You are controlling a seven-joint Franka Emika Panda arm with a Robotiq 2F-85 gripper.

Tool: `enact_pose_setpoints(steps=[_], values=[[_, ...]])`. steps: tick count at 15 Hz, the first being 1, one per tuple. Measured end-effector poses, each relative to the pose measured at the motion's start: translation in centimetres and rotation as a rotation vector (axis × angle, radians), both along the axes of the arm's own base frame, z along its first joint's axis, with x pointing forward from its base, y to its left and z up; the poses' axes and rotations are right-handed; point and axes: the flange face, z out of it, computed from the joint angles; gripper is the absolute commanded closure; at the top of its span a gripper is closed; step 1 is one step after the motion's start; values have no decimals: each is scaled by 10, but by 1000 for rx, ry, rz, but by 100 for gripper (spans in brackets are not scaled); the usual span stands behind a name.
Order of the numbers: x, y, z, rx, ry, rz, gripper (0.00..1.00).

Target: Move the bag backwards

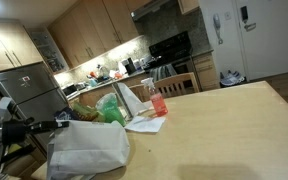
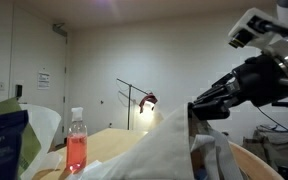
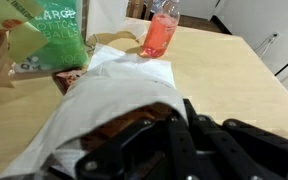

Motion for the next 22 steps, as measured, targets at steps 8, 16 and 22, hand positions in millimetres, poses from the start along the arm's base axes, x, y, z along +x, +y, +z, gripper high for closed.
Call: enact_pose_setpoints(steps=[8,16,22], values=[[2,-3,4,9,-2,-8,99],[26,-33,64,185,-12,-103,99],[39,-113,133,469,-17,-230,99]])
